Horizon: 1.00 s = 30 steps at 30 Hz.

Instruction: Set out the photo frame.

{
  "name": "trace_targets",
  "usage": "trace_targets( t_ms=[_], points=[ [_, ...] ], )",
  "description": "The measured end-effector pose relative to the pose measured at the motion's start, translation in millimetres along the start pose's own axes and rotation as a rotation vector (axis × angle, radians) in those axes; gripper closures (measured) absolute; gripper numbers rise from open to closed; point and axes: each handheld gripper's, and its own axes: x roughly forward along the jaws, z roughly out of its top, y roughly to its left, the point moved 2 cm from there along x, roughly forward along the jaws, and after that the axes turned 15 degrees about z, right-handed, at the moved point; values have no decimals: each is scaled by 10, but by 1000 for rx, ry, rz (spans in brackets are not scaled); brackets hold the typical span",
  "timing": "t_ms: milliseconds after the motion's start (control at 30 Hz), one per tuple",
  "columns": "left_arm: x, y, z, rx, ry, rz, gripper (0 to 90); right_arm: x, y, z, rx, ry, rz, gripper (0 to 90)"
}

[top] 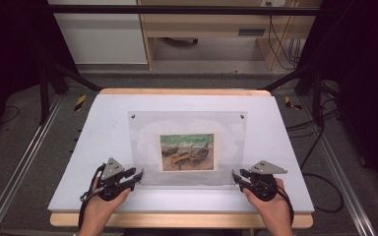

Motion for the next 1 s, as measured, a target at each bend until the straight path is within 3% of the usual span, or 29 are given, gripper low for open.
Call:
trace_targets(
  t_ms=[1000],
  points=[
    [-12, -19, -17, 12, 6, 1, 641, -7, 18, -32, -11, 8, -1, 652]
  ],
)
